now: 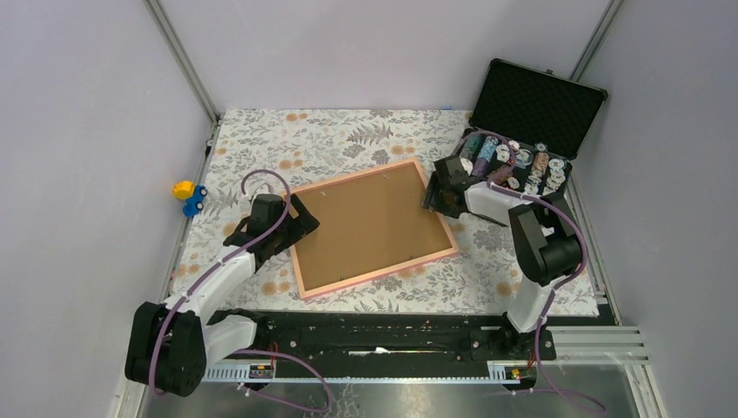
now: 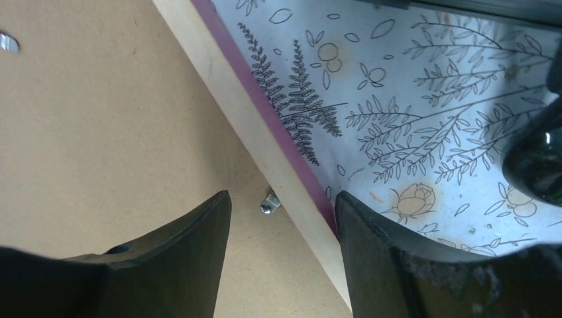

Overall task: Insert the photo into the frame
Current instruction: Install the photo frame at the center of the board.

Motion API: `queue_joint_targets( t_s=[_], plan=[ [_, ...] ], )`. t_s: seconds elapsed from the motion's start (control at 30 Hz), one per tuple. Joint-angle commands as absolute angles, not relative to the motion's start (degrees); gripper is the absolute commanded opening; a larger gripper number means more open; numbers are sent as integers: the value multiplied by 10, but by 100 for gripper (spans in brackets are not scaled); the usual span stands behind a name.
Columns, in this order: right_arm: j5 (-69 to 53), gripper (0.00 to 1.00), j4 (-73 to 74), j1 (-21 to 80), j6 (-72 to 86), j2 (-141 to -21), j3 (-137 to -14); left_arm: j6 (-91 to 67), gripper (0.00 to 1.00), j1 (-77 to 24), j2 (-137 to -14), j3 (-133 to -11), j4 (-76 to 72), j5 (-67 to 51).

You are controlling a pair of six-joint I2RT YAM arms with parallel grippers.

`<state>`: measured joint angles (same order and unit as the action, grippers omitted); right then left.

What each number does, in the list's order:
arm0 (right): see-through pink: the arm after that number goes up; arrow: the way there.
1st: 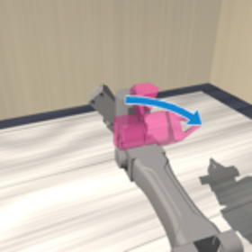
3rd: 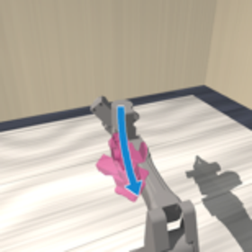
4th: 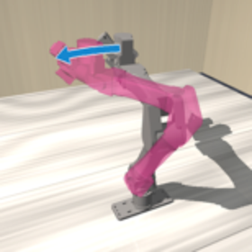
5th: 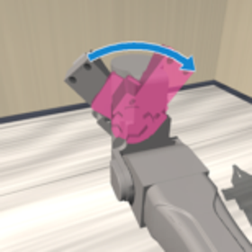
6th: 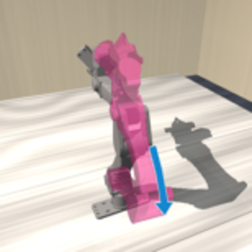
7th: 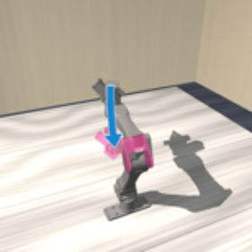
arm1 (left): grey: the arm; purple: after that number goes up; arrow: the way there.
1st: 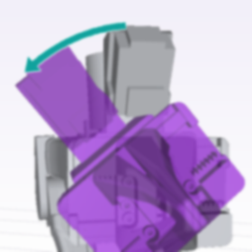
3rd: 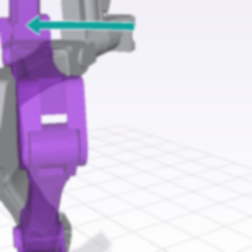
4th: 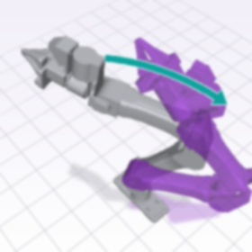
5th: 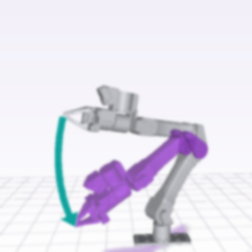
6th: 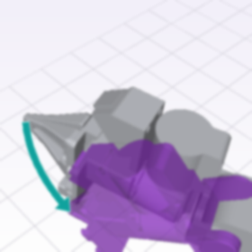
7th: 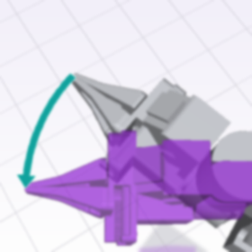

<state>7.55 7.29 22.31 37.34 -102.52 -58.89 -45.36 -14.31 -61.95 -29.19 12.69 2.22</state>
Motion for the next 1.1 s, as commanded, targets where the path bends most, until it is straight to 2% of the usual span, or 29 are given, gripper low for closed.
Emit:
queue_joint_targets(
  t_s=[0.0,0.13,0.23,0.4,0.47,0.53,0.6,0.63,0.67,0.73,0.8,0.93,1.07],
  plan=[
    [68,66,153,234,291,-1058,-632,-478,99,-170,-626,-367,180,-21],
    [79,58,157,234,297,-1074,-640,-490,99,-231,-640,-403,254,29],
    [81,39,157,234,307,-1080,-642,-524,99,-284,-617,-401,282,59],
    [76,15,154,234,320,-1088,-644,-614,99,-399,-584,-373,279,72],
    [75,8,153,233,323,-1086,-641,-650,99,-449,-587,-369,272,86],
    [66,6,148,234,327,-1080,-633,-680,99,-493,-602,-363,251,89],
    [50,8,141,234,328,-1074,-627,-702,99,-529,-629,-356,216,89],
    [43,16,138,234,327,-1067,-623,-705,99,-540,-646,-357,203,86],
    [40,29,136,234,327,-1060,-619,-703,99,-544,-665,-361,194,82],
    [32,49,134,234,323,-1041,-611,-690,99,-544,-693,-369,184,79],
    [17,62,129,234,313,-1019,-603,-675,99,-544,-703,-371,176,86],
    [16,76,124,233,294,-994,-607,-657,99,-538,-687,-350,147,90],
    [36,78,130,233,273,-1036,-656,-645,99,-493,-661,-314,119,61]
  ],
)
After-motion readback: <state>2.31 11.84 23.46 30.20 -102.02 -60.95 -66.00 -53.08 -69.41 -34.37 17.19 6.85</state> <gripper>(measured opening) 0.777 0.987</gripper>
